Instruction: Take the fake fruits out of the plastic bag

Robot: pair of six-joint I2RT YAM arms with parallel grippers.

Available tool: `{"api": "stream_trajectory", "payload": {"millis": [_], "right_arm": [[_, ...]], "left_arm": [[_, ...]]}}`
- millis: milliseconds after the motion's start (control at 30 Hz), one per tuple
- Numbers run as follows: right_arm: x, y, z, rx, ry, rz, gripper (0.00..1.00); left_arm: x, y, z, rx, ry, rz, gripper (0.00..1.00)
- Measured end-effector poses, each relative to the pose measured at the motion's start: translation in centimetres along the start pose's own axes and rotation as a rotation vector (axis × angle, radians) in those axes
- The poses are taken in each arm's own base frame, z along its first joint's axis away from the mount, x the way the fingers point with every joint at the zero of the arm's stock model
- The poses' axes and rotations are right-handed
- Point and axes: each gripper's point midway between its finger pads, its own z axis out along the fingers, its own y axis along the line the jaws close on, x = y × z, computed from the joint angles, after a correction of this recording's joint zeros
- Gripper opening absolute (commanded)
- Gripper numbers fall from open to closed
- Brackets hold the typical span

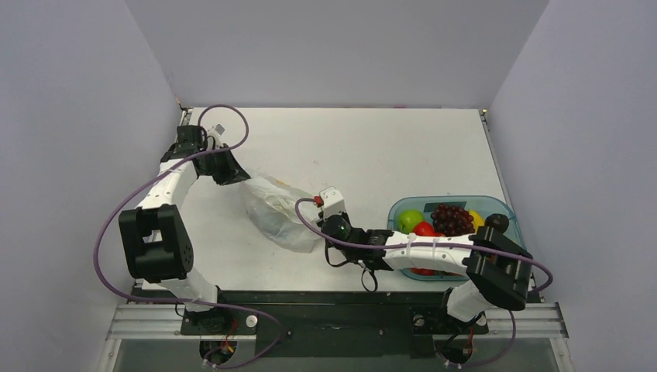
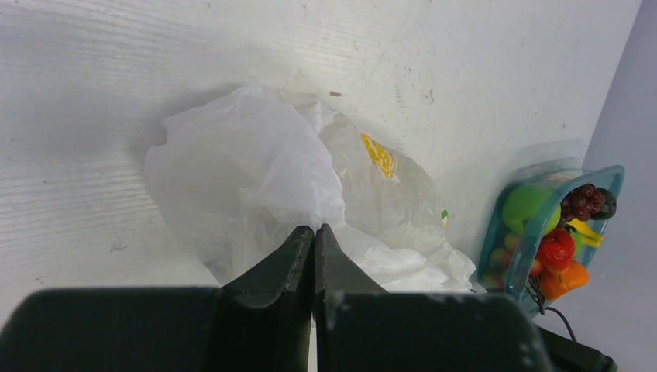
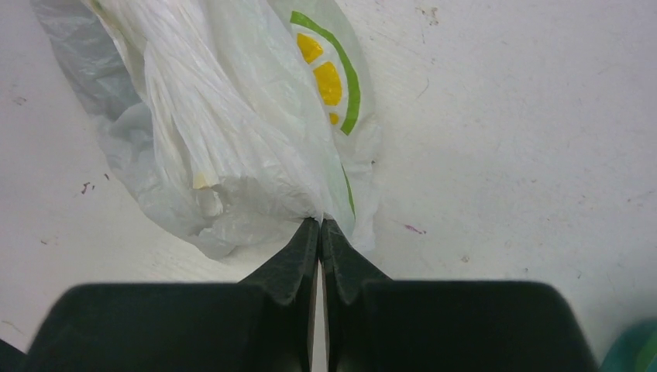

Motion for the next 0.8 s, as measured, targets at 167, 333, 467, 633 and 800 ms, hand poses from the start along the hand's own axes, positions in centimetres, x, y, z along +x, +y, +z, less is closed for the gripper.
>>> {"api": "stream_trajectory", "payload": {"millis": [167,333,467,633,800], "right_arm": [[-0.2,-0.8,-0.8,-0.004,-0.013,0.031,0.03],[-2.2,-0.1,-2.2,-0.062,-0.049,0.034,0.24],[-4.9,0.9,-2.7,-0.103,-0.083,0.033,0.4],[-9.8,2.8,-2.9,-0.171,-0.153,0.054,0.54],[-11.5,5.0,-1.7,-0.224,-0.156,0.045,0.56]], "left_arm": [[0.2,-0.4,0.0,0.018,0.007,-0.01,0.0],[-0.2,-0.3,0.0,0.019,-0.007,-0.007,0.0],[-0.6,-0.2,0.0,0.019,-0.022,-0.004,0.0],[-0.8,-0.3,0.0,0.022,-0.03,0.0,0.0],[-0.9,-0.3,0.0,0.023,-0.032,0.001,0.0]]}}
